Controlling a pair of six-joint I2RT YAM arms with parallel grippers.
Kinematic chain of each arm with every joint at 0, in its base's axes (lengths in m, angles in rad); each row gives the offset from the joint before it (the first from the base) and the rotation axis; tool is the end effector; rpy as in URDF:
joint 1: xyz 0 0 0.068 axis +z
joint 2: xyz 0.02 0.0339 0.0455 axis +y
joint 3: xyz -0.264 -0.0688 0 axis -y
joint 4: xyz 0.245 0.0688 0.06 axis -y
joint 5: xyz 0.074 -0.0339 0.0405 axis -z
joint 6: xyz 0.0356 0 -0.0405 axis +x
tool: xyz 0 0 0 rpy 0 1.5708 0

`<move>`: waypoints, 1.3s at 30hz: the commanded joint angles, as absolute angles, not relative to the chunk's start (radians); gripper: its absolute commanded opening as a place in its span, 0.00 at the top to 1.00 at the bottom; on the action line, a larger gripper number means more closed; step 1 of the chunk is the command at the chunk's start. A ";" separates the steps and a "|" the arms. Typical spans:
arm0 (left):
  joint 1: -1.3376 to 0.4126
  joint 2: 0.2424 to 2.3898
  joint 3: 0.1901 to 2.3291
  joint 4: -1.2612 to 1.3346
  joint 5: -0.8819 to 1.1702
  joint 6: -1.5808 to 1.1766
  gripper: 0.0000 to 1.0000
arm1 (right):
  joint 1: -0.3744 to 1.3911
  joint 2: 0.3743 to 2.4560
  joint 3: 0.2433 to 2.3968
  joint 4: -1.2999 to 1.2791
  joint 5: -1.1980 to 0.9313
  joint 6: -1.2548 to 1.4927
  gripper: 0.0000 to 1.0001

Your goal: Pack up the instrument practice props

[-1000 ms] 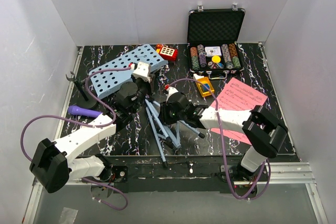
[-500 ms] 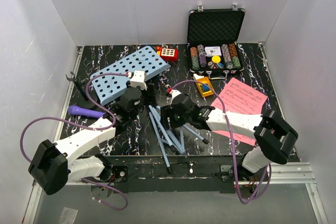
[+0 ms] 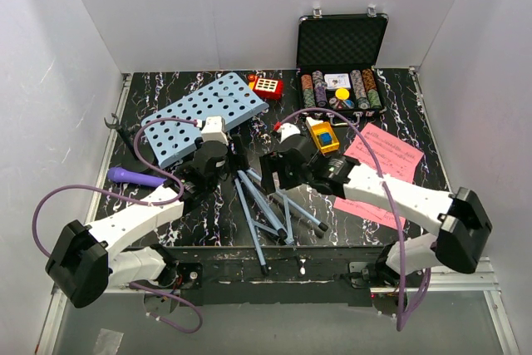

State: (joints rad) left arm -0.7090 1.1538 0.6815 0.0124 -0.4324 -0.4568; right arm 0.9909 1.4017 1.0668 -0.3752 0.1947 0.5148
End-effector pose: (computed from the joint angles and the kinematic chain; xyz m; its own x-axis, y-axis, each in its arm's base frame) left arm 0.2024 -0.1539 0.2497 -0.4374 -0.1525 -0.8863 0.1261 0.9654 -0.2283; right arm 0.1752 0.2549 0.2789 -0.6754 -0.1495 -0.7221 -0.4685 0.8432 0.2636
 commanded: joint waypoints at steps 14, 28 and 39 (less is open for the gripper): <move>-0.703 1.192 0.653 -0.064 -0.422 -0.741 0.23 | 0.922 1.373 1.089 -0.448 -0.446 0.345 0.16; -0.690 1.334 0.618 -0.006 -0.443 -0.756 0.29 | 0.933 1.454 1.026 -0.465 -0.462 0.318 0.69; -0.681 1.462 0.603 0.110 -0.419 -0.742 0.40 | 0.940 1.517 0.980 -0.411 -0.456 0.348 0.65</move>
